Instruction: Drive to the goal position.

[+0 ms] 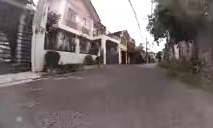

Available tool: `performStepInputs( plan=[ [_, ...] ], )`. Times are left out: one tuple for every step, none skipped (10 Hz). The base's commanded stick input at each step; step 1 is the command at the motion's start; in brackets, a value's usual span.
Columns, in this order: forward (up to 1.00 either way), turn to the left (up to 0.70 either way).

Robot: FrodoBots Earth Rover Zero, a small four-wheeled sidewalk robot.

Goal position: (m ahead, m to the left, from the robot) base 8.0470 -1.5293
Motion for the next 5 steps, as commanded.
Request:
performStepInputs(
  plan=[
    [1.0,-0.4],
    [1.0,-0.21],
    [1.0,0.0],
    [1.0,0.0],
    [1.0,0.0]
  ],
)
